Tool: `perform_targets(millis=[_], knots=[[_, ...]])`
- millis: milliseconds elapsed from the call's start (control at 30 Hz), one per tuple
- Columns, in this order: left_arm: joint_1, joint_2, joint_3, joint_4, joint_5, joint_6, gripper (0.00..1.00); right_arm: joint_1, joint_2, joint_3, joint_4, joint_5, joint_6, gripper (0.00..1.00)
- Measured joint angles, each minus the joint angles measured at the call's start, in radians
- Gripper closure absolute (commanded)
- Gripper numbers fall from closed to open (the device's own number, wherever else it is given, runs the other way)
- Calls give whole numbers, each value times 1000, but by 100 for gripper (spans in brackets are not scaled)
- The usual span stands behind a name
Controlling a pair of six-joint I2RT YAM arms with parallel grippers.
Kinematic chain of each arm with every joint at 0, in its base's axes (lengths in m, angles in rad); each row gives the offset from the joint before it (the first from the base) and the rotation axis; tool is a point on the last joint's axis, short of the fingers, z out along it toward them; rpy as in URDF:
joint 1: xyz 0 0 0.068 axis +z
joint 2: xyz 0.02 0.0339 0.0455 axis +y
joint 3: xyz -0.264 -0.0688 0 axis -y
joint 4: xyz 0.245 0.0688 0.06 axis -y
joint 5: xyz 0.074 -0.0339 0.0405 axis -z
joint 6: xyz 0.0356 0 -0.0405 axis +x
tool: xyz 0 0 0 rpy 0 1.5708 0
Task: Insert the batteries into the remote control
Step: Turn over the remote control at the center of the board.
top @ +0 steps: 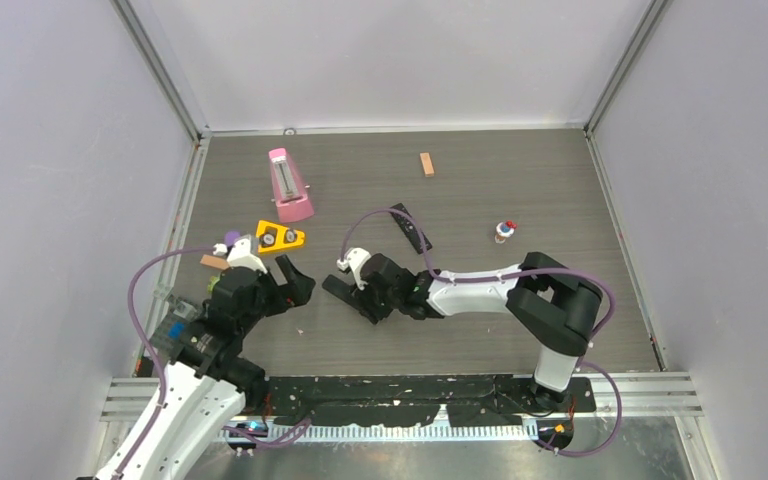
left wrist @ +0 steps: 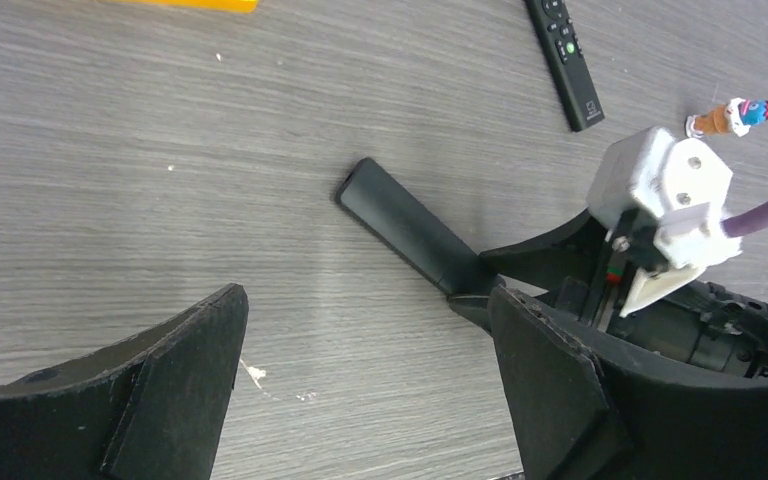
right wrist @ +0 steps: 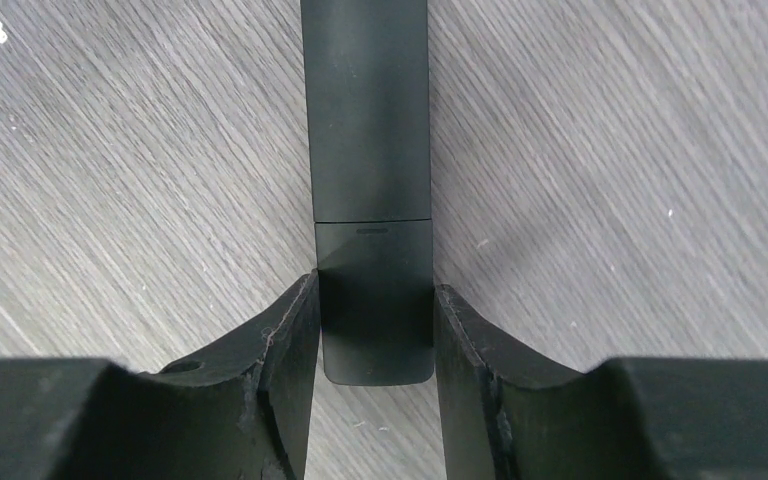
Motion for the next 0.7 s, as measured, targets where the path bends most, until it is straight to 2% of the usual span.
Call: perform_targets(millis=[233,500,600,700], knots=[[0,-6,-106,70,85,-28,10,-2,-87,-76,50,-49,178,74],[0,53,-210,254,209,-117,15,-2,-127,-148,253,-177,410,75],[0,104,-221,306,220,-154,23,-2,-127,-164,320,-193,481,75],[0,163,-226,357,232,-187,42,0,-125,-178,372,-201,534,75]])
